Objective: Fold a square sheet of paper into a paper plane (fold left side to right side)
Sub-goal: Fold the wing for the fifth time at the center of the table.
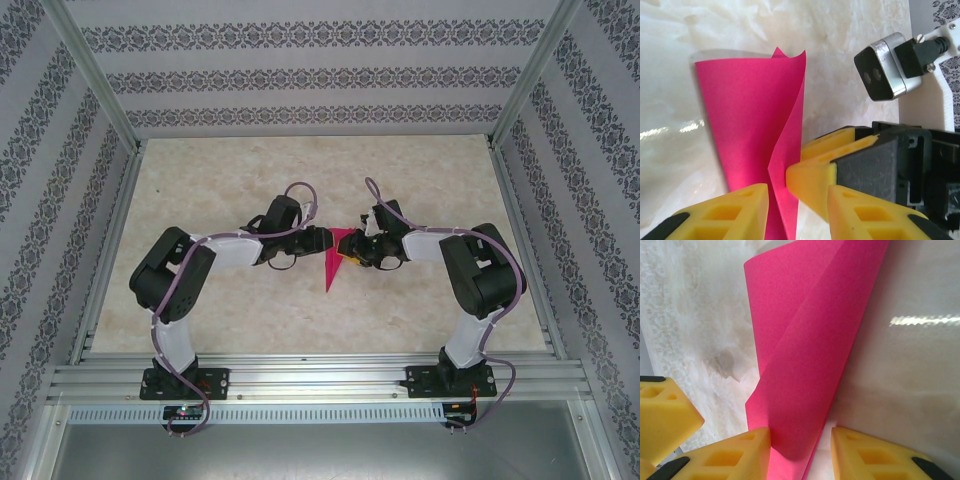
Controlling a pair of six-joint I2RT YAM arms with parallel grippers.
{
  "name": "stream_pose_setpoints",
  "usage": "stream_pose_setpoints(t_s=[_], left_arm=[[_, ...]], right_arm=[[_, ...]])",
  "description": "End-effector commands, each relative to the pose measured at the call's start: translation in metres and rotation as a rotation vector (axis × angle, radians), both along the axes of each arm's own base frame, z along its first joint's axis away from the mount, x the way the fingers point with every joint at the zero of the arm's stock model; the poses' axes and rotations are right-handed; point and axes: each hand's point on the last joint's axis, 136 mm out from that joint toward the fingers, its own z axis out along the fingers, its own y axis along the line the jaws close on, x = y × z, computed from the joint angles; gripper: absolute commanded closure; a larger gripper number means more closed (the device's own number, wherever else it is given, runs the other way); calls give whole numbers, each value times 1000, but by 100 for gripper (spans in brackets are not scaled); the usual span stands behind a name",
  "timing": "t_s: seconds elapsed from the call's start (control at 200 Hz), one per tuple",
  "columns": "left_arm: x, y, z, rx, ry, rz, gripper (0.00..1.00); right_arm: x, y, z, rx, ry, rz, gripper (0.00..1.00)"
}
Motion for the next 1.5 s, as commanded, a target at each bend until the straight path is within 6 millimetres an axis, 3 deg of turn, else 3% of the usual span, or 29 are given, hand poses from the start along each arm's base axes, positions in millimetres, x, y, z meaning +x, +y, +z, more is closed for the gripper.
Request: stream_pose_setpoints(t_s=[0.0,0.295,1.194,1.499], left_arm=[[9,-2,-4,-8,34,0,65],[19,0,-16,14,76,39,68],[18,-12,-31,-32,133,5,75],[19,-7,-28,6,112,12,96]], right_arm=[[4,1,-7,-21,-9,4,62],[2,1,-8,-21,-5,6,62],[1,2,-10,-16,5,12,62],[-1,2,-14,-20,17,17,62]])
